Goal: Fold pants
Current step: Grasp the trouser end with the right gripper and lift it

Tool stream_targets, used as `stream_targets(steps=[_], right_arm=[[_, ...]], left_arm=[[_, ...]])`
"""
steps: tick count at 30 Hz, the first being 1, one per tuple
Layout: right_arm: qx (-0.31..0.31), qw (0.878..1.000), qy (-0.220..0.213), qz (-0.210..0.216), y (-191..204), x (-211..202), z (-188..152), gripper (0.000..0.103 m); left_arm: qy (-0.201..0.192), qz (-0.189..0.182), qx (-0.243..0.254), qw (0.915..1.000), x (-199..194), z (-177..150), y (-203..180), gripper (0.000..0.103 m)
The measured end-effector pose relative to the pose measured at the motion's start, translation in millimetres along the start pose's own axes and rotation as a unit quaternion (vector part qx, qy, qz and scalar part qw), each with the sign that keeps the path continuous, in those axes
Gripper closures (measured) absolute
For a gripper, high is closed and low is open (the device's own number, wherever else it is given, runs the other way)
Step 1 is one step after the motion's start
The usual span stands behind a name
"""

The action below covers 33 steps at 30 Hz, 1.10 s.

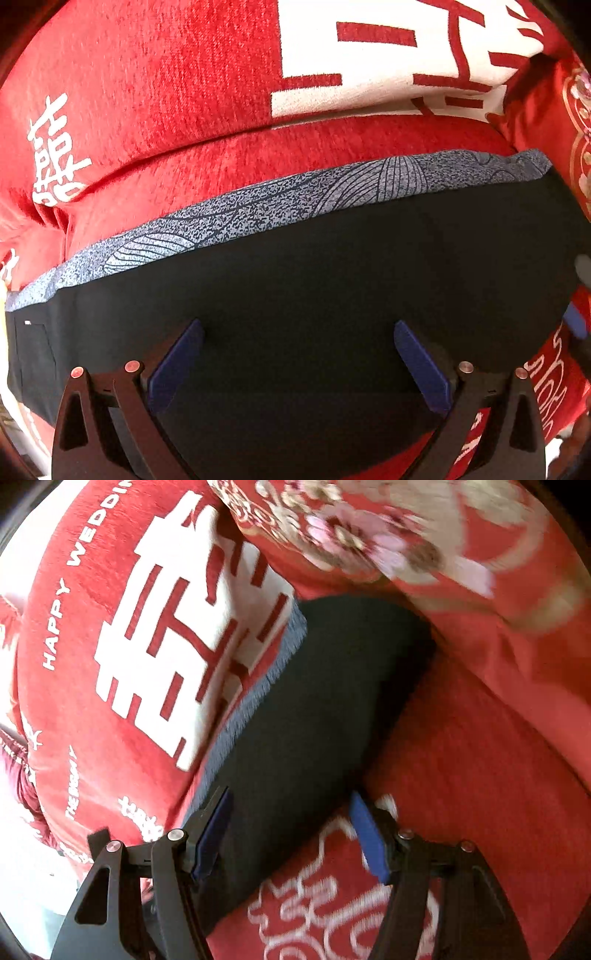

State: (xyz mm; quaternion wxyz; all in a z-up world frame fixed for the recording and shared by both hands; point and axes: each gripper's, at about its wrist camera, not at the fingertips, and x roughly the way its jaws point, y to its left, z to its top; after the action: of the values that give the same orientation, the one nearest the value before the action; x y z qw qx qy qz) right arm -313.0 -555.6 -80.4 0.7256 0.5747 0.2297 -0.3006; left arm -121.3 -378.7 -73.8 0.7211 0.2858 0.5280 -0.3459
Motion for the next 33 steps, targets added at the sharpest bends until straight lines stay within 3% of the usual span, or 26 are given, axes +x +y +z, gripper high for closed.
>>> stream_targets(steps=[5,6,7,9,10,12,16,21,23,25,27,33], right_arm=[[-0.014,1.0,-0.011,-0.021,13.5,14.9,13.1,0.034],[-0.011,0.999,-0.005,-0.031,16.4,18.0,15.6,0.04],[-0.006,0.999,0.0,-0.042,17.8,19.8,17.7,0.057],[0.006,0.997,0.014,-0.073,16.2,22.1,22.0,0.08],[0.013,0.997,0.018,-0.071,14.1,22.2,23.2,0.082],[0.02,0.998,0.024,-0.06,12.6,19.1,24.5,0.085],[-0.009,0.999,0.02,-0.043,30.1,7.9,26.0,0.086],[-0.039,0.999,0.013,-0.007,60.4,-8.0,25.6,0.086],[-0.052,0.999,0.012,0.003,72.7,-13.6,22.8,0.086],[-0.066,0.998,0.015,0.005,81.6,-15.9,20.0,0.086],[-0.084,0.996,0.019,0.001,90.4,-14.8,15.2,0.086],[-0.14,0.99,0.019,-0.017,120.3,-13.3,4.4,0.086]], left_arm=[[0.0,-0.009,-0.006,0.9999,0.8,1.4,-0.8,0.0],[0.001,-0.011,-0.007,0.9999,1.2,0.2,0.3,0.0],[0.004,-0.014,-0.007,0.9999,1.6,1.5,0.2,0.0],[0.01,-0.019,-0.008,0.9997,4.1,4.1,6.4,0.0],[0.014,-0.022,-0.007,0.9996,4.5,5.7,8.1,0.0],[0.02,-0.027,-0.003,0.9994,4.8,9.5,12.7,0.001],[0.021,-0.03,0.009,0.9993,-5.2,19.2,13.4,0.018],[-0.015,-0.053,0.014,0.9984,-21.7,35.1,2.0,0.018],[-0.006,-0.054,0.021,0.9983,-12.7,35.8,-4.1,0.018],[0.019,-0.063,0.019,0.9977,6.1,28.5,-10.8,0.016],[-0.012,-0.057,0.028,0.9979,1.5,21.9,-16.8,0.016],[-0.011,-0.081,0.03,0.9962,2.3,22.6,-10.8,0.016]])
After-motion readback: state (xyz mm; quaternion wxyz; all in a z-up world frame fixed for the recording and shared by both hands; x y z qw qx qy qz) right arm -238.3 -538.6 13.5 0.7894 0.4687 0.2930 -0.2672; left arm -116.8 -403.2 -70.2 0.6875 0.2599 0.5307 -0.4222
